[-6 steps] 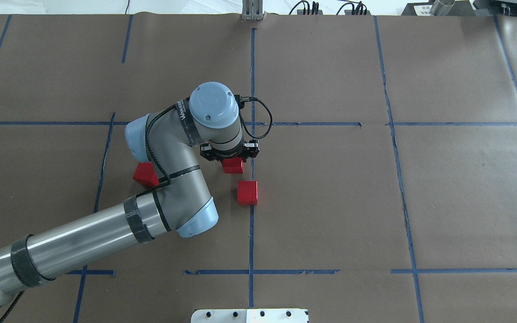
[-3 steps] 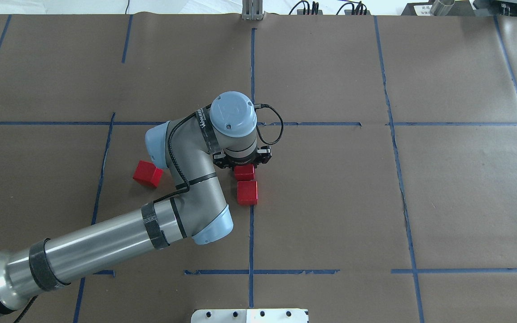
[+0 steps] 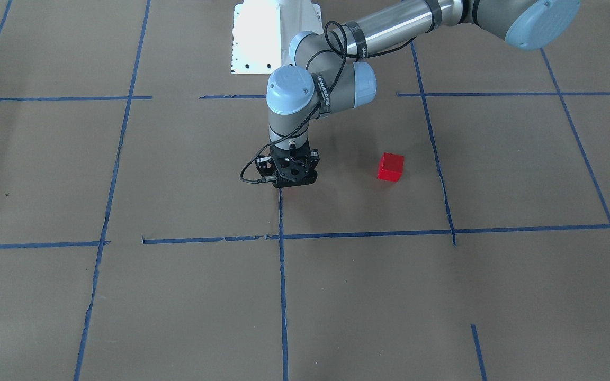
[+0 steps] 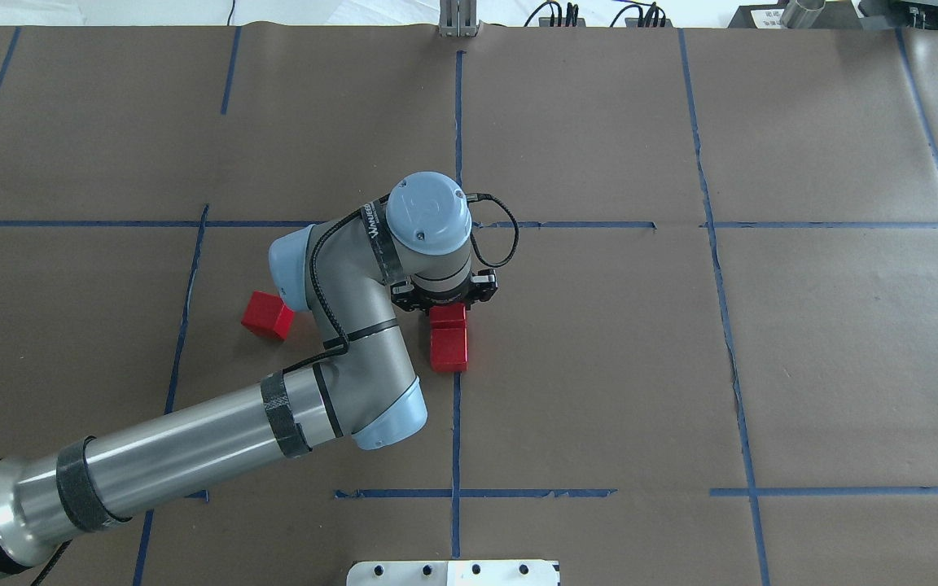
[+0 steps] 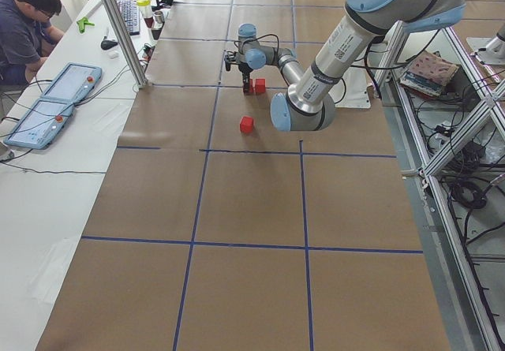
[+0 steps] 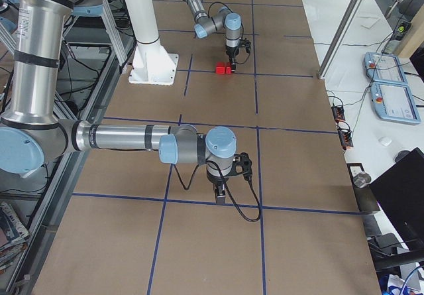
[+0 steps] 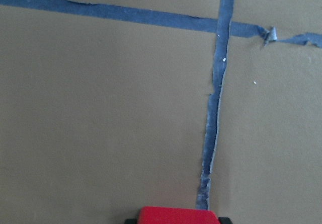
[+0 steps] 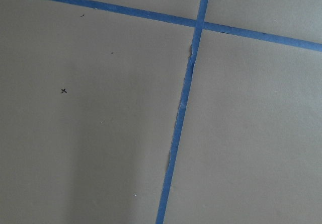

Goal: Form red blocks into L shape at center
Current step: 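Place the red cube with the left gripper just beyond the center cube, then move the left gripper to the remaining red cube and grasp it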

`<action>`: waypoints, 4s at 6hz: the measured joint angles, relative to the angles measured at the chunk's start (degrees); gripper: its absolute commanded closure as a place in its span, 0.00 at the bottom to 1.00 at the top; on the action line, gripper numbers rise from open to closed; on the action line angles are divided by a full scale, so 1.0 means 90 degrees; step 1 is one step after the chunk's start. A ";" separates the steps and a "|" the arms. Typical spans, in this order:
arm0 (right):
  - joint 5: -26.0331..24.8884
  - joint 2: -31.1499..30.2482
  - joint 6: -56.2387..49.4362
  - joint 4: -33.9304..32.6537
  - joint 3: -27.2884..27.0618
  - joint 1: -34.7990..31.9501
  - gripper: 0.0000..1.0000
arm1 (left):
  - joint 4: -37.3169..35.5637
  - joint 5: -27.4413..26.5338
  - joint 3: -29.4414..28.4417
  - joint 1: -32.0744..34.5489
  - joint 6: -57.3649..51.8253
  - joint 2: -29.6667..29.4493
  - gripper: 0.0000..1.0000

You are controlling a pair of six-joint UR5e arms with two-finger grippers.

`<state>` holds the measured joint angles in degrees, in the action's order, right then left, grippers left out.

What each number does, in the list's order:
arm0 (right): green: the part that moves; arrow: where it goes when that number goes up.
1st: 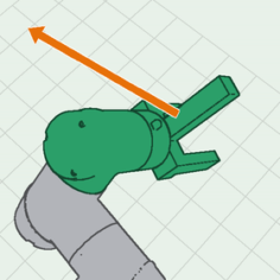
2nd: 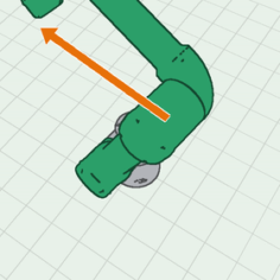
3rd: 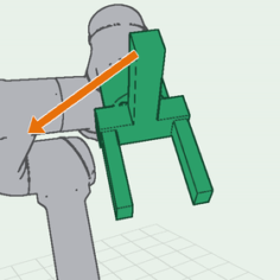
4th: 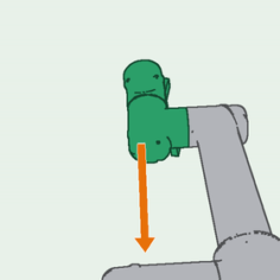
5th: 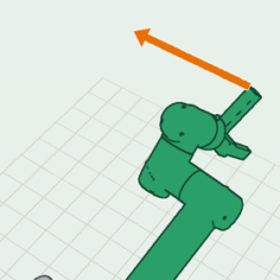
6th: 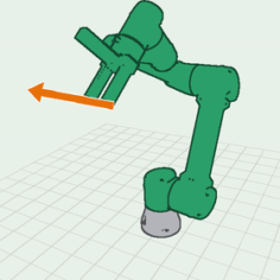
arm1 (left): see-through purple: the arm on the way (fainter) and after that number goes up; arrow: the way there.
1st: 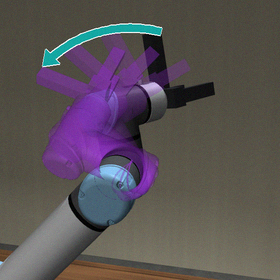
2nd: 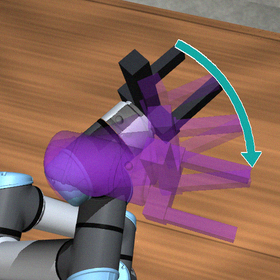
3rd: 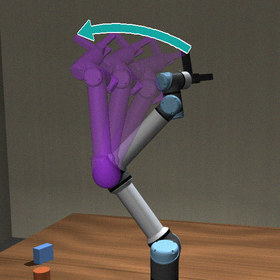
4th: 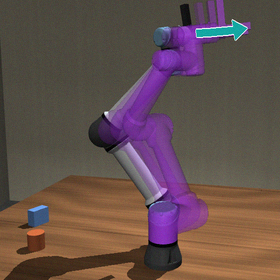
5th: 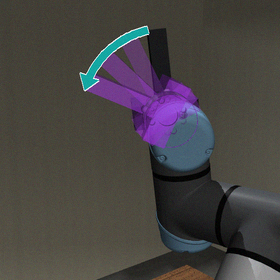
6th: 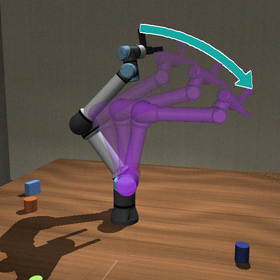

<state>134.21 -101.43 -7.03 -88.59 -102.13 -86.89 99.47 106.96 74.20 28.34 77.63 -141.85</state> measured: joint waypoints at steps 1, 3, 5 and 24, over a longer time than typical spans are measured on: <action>0.0000 0.0000 0.0000 0.0000 0.0004 -0.0001 0.00 | -0.0002 0.0000 0.0005 -0.0004 0.0005 0.0000 0.71; 0.0000 0.0000 -0.0001 0.0000 0.0009 -0.0003 0.00 | 0.0003 -0.0004 0.0012 -0.0025 0.0007 -0.0001 0.68; -0.0003 0.0003 -0.0001 0.0000 0.0040 -0.0004 0.00 | 0.0003 -0.0009 0.0021 -0.0056 0.0007 -0.0004 0.67; -0.0010 0.0039 -0.0001 0.0000 0.0131 0.0006 0.00 | 0.0027 0.0058 0.2968 0.0887 -0.3029 0.3144 0.00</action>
<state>134.12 -101.07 -7.04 -88.59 -100.95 -86.84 99.70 107.48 100.91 36.33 50.37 -113.55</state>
